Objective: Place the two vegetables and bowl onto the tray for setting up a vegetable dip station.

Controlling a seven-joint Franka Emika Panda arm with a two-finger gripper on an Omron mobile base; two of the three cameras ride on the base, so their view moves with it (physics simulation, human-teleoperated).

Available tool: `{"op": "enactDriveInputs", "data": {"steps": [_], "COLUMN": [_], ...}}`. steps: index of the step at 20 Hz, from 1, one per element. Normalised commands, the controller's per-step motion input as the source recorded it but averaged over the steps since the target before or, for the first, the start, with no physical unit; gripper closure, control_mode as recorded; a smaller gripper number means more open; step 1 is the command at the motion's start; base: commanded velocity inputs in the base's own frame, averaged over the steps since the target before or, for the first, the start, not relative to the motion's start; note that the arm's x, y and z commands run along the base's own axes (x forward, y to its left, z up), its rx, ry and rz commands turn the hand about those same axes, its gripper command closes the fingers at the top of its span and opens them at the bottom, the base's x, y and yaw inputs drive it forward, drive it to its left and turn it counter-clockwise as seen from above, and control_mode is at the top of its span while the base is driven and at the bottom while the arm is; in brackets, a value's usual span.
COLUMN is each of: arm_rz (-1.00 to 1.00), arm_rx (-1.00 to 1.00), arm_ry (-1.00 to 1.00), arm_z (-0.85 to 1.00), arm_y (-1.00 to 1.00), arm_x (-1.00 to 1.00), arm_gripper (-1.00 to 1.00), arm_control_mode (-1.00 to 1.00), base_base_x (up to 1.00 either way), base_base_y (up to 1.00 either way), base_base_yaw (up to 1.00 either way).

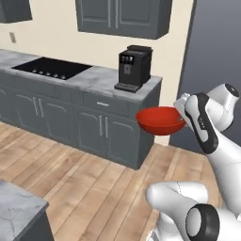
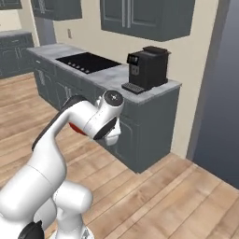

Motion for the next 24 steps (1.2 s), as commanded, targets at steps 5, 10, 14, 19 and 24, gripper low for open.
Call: {"op": "enactDriveInputs", "data": {"steps": [5, 10, 14, 19, 24], "arm_rz": [0.00, 0.00, 0.00, 0.00, 0.00], "arm_rx": [0.00, 0.00, 0.00, 0.00, 0.00], "arm_ry": [0.00, 0.00, 0.00, 0.00, 0.00], "arm_z": [0.00, 0.00, 0.00, 0.00, 0.00], "arm_y": [0.00, 0.00, 0.00, 0.00, 0.00], "arm_x": [0.00, 0.00, 0.00, 0.00, 0.00], "arm_gripper": [1.00, 1.00, 1.00, 1.00, 1.00], "arm_control_mode": [1.00, 1.00, 1.00, 1.00, 1.00], "base_base_x": [0.53, 0.53, 0.53, 0.54, 0.54], "base_base_y": [-0.19, -0.19, -0.19, -0.19, -0.20], "base_base_yaw": [0.43, 0.42, 0.42, 0.42, 0.41]}}
